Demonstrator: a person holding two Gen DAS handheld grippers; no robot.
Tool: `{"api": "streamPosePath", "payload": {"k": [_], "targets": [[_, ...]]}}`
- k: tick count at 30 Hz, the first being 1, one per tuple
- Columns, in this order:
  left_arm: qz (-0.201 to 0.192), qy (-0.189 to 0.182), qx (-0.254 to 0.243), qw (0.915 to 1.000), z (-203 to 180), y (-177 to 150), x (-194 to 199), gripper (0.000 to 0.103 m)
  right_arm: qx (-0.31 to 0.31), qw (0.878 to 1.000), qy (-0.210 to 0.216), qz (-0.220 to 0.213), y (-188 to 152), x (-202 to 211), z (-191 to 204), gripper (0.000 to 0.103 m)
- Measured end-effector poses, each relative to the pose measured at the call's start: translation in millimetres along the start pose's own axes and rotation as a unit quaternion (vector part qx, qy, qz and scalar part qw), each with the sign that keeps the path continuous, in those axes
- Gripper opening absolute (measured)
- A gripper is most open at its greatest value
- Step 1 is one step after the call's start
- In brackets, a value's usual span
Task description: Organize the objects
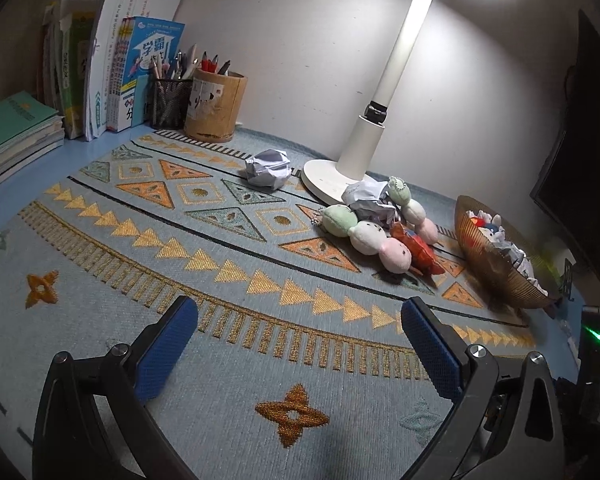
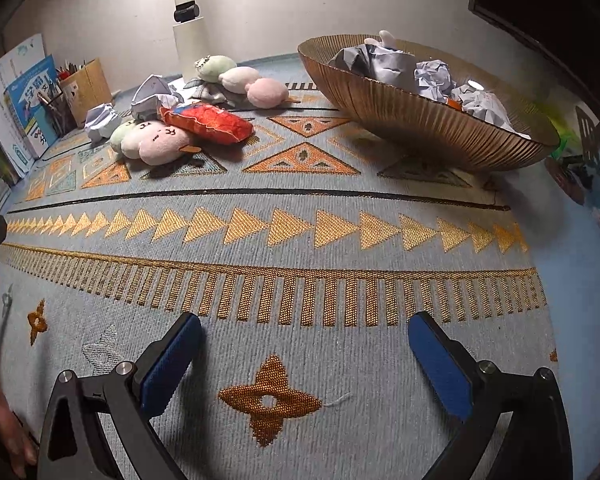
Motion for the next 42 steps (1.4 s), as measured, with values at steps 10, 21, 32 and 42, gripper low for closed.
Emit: {"api": "streamPosePath", "payload": {"k": [10, 21, 32, 42], "targets": [[0.100, -0.030, -0.020, 0.9943, 42, 74, -45, 0.102, 0.056, 0.994, 0.090, -0.007, 52, -4, 48, 0.101], [0.129, 0.005, 0.016, 0.9915, 85, 123, -181, 0.100, -0.011, 0.993, 0.118, -0.017, 141, -57, 85, 0.099], [0.122, 0.050, -0.047, 0.9901, 71, 133, -193, 0.050, -0.025, 0.991, 0.130, -0.036, 150, -54, 86, 0.063], [0.114, -0.042, -0.068, 0.9902, 1, 66, -86, 0.050, -0.106, 0.984, 0.143, -0.025, 74, 24, 38, 0.037]]}}
Point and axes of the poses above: each gripper's, at about its wrist camera, not at the fingertips, and x roughly against the way its jaws point, z to its left, y to its top, the point moved 7 cm from there along -x, roughly the way its jaws point, and after that the axes turned 11 degrees about -y, right-handed, at the moved point
